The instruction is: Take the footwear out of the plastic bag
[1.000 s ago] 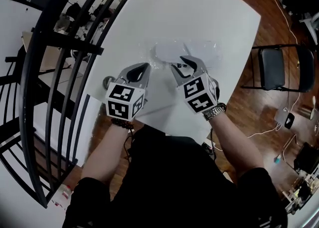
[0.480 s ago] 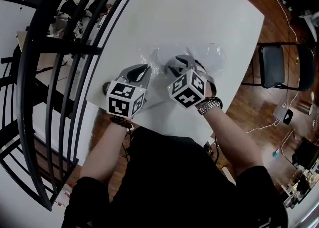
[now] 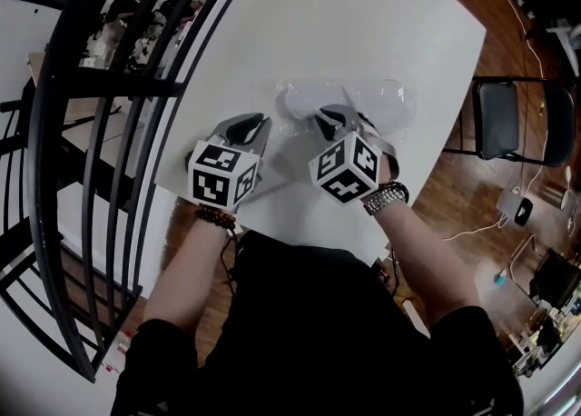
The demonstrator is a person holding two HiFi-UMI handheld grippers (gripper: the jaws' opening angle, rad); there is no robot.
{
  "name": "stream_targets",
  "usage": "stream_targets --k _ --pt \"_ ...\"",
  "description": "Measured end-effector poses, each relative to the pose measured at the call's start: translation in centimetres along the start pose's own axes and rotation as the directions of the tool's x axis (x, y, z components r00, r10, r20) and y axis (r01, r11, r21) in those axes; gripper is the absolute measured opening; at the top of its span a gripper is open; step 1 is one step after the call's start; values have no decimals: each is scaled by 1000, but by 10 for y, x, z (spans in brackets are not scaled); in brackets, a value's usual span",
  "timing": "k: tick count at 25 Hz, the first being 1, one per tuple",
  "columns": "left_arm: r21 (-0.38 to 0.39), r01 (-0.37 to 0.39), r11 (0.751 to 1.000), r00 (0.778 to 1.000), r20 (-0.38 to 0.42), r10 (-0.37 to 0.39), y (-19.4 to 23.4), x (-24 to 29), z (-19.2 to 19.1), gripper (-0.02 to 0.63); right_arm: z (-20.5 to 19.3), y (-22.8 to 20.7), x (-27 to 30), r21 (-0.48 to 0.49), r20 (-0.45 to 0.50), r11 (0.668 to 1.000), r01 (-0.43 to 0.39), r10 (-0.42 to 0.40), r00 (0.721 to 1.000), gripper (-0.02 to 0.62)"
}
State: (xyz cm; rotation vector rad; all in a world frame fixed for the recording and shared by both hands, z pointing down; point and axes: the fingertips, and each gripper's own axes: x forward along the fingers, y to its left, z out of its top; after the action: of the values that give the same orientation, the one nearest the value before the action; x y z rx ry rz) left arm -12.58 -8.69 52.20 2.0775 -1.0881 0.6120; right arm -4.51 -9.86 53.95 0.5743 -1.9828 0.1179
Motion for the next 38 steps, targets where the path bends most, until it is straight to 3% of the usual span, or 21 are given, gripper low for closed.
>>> stream_targets --k 8,16,22,31,38 --pt "11 60 998 997 -55 -59 -6 10 1 69 2 2 -18 14 51 1000 3 -4 999 32" --pt "-56 179 982 970 -156 -186 -15 19 -15 94 2 7 -37 14 134 1000 -4 2 991 32" --pt "-193 265 945 936 -183 -300 -23 26 -21 155 3 15 -46 -17 188 1000 -25 28 982 32" --pt "-318 302 899 919 -154 -363 -30 32 -17 179 1 15 -54 -23 212 1000 -20 24 977 11" --pt "-404 329 853 891 -167 -423 -39 34 -22 195 1 16 -58 -38 229 999 -21 30 973 3"
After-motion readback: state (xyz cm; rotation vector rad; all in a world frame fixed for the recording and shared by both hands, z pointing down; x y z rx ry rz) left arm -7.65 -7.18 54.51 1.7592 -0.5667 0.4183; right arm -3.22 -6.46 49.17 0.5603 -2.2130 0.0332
